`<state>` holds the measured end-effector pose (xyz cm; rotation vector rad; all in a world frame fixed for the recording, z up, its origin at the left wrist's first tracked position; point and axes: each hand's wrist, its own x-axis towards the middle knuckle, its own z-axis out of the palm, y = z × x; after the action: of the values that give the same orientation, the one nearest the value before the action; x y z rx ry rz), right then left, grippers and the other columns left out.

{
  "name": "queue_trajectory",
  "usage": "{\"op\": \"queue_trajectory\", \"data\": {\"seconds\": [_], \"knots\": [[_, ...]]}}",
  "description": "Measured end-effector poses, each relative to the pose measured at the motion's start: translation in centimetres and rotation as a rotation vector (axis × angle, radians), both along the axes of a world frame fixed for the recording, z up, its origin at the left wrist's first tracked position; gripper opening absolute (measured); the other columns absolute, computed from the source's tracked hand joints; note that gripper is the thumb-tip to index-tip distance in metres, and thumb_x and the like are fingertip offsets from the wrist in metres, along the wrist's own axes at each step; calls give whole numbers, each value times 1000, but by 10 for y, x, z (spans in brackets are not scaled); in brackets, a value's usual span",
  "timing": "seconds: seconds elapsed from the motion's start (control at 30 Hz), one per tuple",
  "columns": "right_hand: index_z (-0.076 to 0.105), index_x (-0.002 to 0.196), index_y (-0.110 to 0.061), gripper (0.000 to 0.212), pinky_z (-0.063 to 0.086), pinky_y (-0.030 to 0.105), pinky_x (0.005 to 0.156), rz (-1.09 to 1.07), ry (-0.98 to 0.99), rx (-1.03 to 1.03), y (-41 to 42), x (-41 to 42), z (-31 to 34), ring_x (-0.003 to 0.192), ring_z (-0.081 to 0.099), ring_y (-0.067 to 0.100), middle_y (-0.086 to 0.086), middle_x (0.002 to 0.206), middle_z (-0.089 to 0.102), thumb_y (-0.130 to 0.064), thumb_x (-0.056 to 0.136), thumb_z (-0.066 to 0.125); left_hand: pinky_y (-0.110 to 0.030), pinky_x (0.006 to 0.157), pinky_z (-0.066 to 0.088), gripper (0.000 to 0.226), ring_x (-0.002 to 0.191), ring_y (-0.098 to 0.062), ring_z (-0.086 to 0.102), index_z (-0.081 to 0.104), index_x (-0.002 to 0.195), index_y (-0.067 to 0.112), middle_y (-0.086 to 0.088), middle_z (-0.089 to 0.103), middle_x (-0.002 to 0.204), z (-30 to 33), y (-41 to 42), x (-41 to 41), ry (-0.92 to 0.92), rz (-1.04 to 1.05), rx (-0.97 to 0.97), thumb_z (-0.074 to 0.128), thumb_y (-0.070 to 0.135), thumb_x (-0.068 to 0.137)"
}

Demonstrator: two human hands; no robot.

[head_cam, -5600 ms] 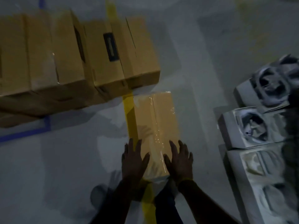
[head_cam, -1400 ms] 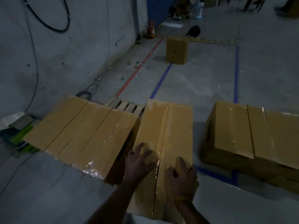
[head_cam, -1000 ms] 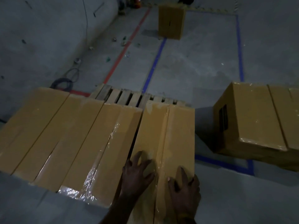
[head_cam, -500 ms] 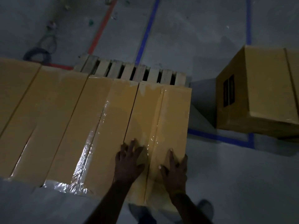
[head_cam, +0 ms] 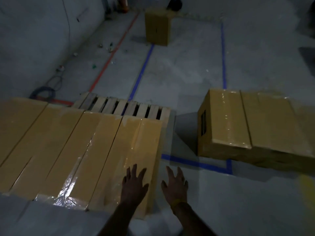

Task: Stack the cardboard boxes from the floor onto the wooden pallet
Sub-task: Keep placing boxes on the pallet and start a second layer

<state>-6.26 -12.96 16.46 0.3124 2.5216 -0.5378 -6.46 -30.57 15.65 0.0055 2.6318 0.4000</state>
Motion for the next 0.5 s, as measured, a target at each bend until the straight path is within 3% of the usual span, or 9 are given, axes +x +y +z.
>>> {"op": "queue_trajectory", "data": {"seconds": [0.23,0.5], "knots": [[7,159,-37,70,18,55,119,49,94,53,111,25,90,152,11,36,13,166,-1,-48,102,46,-51,121,16,70,153,-35,-4,15,158,31,-5,-3,167,92,103,25,56,-18,49,50,47,99],[11,159,-36,74,20,58,118,-6,148,33,198,14,129,151,10,37,11,166,-1,-50,99,51,-53,121,17,74,152,-38,-3,11,158,32,-9,-5,167,131,178,-2,111,-103,-15,50,49,98]]}}
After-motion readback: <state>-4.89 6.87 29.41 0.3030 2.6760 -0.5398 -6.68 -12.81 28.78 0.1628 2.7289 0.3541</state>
